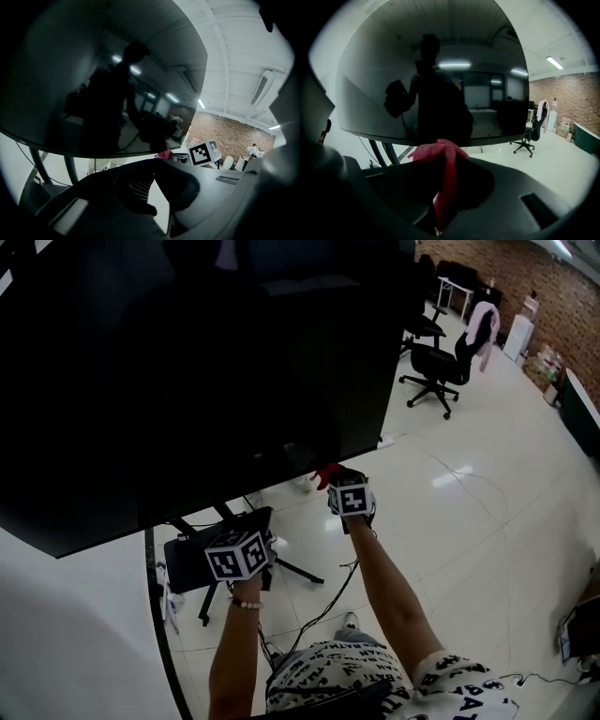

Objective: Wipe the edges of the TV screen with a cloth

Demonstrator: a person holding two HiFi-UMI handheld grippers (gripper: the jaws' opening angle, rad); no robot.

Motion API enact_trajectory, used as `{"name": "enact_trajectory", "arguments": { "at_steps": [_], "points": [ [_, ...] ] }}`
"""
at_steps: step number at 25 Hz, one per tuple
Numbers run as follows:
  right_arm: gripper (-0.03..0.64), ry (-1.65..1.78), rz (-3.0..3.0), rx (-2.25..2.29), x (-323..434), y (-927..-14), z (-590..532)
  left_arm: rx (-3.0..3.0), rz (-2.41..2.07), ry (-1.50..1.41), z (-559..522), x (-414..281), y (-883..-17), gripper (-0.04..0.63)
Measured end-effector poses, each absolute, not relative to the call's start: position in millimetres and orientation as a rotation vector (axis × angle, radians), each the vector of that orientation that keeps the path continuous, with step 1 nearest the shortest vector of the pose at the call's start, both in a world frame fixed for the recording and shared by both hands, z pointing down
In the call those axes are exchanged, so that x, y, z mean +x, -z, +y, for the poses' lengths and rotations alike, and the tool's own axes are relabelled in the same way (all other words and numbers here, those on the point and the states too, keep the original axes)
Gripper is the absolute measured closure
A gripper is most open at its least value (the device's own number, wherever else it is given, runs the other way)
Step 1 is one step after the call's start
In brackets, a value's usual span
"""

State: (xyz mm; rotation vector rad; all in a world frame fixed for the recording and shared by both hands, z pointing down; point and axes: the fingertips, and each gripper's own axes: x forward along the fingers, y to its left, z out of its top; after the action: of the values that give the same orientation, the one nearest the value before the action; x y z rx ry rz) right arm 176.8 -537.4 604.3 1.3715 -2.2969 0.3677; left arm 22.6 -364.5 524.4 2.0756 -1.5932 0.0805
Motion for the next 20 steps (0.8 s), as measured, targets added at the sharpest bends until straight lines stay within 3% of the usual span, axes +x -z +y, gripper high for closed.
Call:
{"name": "enact_trajectory", "arguments": {
  "at_steps": [11,20],
  "points": [
    [0.558,-0.370,-2.244,1.537,304.5,-589.8,-595.1,2.119,-1.493,-0.053,-410.4,127.7,-529.9,0.600],
    [0.558,-0.103,-2.345,1.566,316.2,-511.7,-597.5,2.115,-1.513,-0.095,-415.8,153.5,-525.9,0.600]
  ]
}}
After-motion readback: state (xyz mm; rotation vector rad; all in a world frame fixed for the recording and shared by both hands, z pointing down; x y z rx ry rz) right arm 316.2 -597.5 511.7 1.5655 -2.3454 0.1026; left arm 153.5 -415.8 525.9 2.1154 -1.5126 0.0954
